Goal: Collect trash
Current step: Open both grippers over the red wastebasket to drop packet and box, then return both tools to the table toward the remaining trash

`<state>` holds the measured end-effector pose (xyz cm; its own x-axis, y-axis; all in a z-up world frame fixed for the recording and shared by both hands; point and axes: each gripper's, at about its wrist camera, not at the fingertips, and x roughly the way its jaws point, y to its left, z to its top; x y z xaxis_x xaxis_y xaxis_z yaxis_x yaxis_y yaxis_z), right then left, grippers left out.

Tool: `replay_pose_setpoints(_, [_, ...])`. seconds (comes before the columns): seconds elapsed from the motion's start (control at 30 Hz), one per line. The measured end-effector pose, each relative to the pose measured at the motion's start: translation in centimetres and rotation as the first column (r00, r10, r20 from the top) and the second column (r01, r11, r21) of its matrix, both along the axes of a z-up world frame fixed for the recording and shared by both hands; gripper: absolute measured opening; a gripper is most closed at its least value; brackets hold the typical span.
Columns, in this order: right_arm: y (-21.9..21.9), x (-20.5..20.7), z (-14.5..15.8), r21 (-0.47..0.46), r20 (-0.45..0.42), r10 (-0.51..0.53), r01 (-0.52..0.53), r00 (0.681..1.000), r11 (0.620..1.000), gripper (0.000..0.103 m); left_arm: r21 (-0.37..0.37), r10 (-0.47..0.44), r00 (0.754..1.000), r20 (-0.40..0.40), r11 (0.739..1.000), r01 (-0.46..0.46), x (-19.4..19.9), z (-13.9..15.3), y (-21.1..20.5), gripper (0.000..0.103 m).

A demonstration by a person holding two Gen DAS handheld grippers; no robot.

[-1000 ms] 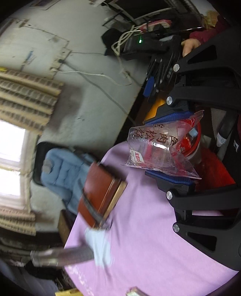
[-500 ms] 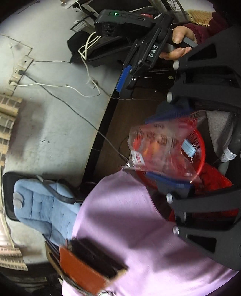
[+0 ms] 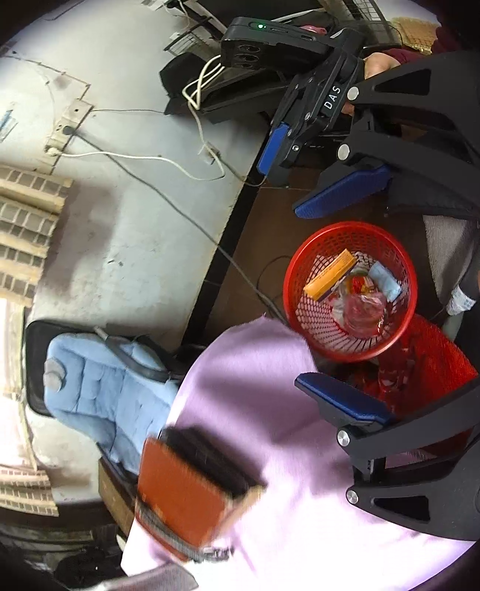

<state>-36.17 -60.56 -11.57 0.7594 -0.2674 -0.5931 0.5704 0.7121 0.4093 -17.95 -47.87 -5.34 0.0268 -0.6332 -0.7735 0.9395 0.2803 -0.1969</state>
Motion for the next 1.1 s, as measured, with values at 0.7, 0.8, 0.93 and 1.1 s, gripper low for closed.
replay_pose_setpoints(0.7, [11.2,6.3,10.9,-0.210,0.098,0.237,-0.212,0.967,0.954,0.089,-0.228,0.302,0.951,0.069,0.933,-0.280,5.9,7.7,16.7,0.093])
replay_pose_setpoints(0.8, [13.4,8.0,12.3,-0.238,0.099,0.290,-0.261,0.952,0.936,0.093,-0.249,0.363,0.928,0.079,0.909,-0.334,7.4,8.3,20.3,0.095])
replay_pose_setpoints(0.93, [16.3,10.8,13.1,-0.254,0.089,0.357,-0.326,0.930,0.911,0.094,-0.249,0.456,0.887,0.076,0.870,-0.426,10.2,8.2,24.8,0.096])
replay_pose_setpoints(1.1, [19.8,16.0,13.0,-0.252,0.040,0.451,-0.428,0.892,0.868,0.094,-0.216,0.588,0.806,0.074,0.798,-0.562,15.3,7.5,30.4,0.096])
